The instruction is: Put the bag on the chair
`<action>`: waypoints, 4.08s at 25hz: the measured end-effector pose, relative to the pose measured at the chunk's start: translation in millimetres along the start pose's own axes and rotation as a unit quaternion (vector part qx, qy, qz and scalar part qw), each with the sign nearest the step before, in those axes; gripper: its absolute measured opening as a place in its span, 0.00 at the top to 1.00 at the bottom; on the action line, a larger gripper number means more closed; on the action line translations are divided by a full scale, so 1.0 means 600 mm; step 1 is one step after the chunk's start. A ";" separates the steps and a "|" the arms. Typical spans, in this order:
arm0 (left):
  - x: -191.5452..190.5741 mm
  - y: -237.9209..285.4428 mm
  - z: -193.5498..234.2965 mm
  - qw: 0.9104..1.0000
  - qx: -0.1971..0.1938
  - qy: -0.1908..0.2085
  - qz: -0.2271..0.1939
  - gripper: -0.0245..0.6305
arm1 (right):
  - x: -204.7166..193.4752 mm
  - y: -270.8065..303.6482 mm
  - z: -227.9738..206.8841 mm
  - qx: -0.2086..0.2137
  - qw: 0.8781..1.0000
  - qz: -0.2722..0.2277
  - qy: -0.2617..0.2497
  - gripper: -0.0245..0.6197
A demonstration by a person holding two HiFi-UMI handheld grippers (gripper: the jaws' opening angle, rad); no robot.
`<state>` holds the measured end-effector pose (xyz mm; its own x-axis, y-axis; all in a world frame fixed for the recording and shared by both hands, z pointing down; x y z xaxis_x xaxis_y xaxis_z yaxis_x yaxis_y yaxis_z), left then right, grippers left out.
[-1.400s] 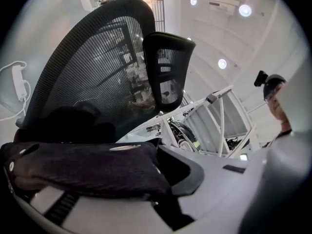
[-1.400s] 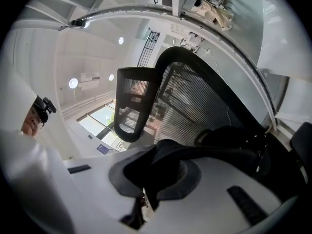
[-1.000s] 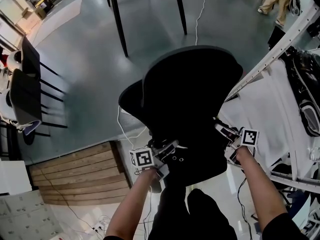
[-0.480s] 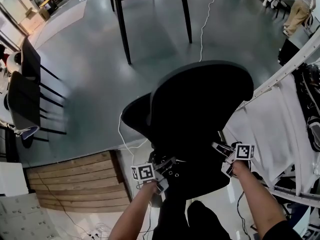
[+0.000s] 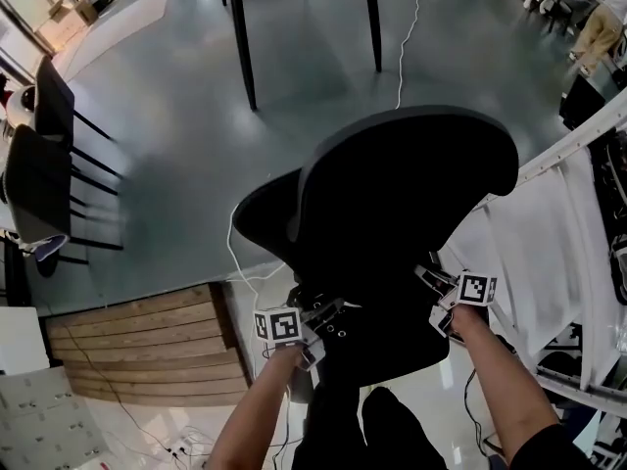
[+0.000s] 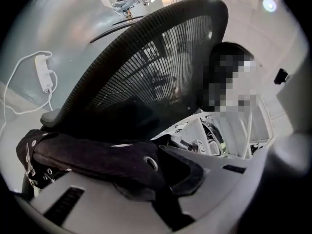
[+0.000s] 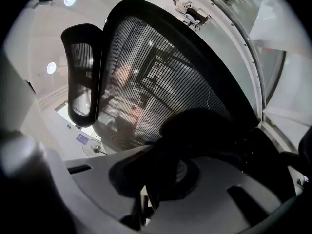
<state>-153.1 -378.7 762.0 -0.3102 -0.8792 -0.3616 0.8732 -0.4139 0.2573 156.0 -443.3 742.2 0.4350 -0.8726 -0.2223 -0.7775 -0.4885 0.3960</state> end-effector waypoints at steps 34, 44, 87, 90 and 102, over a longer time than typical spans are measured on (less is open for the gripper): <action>-0.069 0.034 0.130 0.973 0.153 0.116 0.130 0.57 | -0.091 0.145 -0.101 -0.139 0.984 0.071 -0.089 0.71; -0.072 0.009 0.121 0.980 0.157 0.088 0.082 0.55 | -0.110 0.131 -0.100 -0.147 0.986 0.047 -0.070 0.66; -0.156 -0.155 -0.111 0.964 0.238 0.099 -0.066 0.53 | -0.176 -0.123 0.051 -0.086 0.989 0.046 -0.113 0.54; -0.181 -0.179 -0.139 0.962 0.240 0.093 -0.087 0.53 | -0.197 -0.144 0.069 -0.083 0.986 0.057 -0.131 0.54; -0.300 -0.204 -0.375 0.958 0.181 0.181 -0.128 0.53 | -0.293 -0.311 0.179 -0.056 0.976 0.057 -0.204 0.52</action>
<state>-119.4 -116.6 593.8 -0.2893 -0.6260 -0.7242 0.5784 -0.7171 0.3889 175.8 -198.9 611.4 0.1144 -0.8598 -0.4976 -0.7459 -0.4052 0.5287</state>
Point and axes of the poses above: the fingertips, and each gripper's own axes: y forward along the fingers, z to its left, x out of its top, the point moved 8 cm from there along -y, backward along the fingers, and after that the axes turned 9 degrees about y, right-handed, at the moved point
